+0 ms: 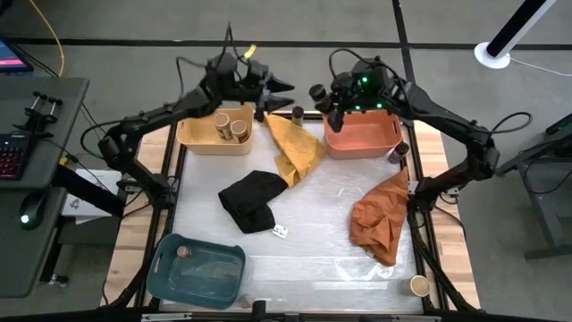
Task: Sort spices by type
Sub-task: Put the bottom black seasoning bottle into the orange bin
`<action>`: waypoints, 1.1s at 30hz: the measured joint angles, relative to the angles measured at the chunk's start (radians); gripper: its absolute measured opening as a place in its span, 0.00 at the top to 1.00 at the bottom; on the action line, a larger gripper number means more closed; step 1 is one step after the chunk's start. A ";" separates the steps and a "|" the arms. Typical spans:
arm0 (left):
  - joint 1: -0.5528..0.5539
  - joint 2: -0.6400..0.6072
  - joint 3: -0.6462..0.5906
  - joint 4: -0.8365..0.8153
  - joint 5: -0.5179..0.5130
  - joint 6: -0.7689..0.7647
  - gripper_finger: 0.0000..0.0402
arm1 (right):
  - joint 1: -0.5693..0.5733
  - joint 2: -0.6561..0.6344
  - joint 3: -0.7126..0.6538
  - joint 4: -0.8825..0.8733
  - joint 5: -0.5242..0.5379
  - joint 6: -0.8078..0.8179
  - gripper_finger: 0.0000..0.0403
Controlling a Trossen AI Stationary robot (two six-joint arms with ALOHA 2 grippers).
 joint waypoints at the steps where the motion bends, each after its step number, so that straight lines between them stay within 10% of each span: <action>1: -0.012 0.001 -0.036 0.095 -0.013 -0.042 0.37 | 0.003 0.002 0.000 0.019 -0.005 0.003 0.68; 16: -0.049 0.002 -0.215 0.601 -0.215 -0.249 0.37 | 0.071 0.013 -0.108 0.468 -0.091 0.128 0.68; 22: -0.072 0.001 -0.215 0.600 -0.206 -0.202 0.37 | 0.085 0.013 -0.240 0.728 -0.090 0.238 0.68; 33: -0.145 0.000 -0.216 0.440 -0.197 -0.138 0.37 | 0.128 0.011 -0.256 0.706 -0.111 0.247 0.68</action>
